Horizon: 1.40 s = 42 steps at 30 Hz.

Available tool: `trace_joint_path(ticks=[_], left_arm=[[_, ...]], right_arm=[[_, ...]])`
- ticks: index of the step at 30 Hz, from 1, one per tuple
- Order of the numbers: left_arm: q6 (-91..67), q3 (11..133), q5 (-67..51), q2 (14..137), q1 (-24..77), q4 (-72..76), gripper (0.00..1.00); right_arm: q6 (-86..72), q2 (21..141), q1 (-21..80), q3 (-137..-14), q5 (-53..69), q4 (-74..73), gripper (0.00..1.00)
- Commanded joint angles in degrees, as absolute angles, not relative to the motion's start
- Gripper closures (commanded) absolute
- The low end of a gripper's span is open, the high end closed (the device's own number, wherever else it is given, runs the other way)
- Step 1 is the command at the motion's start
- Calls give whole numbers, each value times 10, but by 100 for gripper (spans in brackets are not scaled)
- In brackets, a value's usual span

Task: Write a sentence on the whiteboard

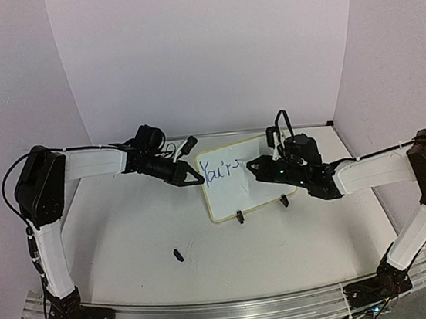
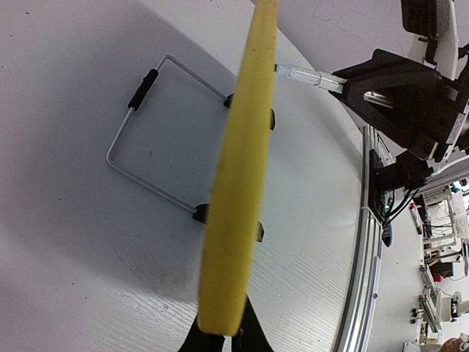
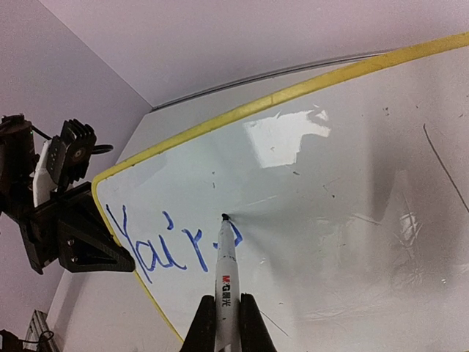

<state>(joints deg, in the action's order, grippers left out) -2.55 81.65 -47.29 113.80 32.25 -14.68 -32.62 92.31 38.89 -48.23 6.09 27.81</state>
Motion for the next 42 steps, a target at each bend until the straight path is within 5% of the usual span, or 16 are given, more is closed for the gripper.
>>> trace_joint_path(ticks=[1,42], left_arm=[[-11,831,-467,1152,335,-171,100],[-12,831,-468,1152,335,-170,100]], right_arm=[[-323,943,387,-503,80,294,100],[-346,908,387,-436,52,278,100]])
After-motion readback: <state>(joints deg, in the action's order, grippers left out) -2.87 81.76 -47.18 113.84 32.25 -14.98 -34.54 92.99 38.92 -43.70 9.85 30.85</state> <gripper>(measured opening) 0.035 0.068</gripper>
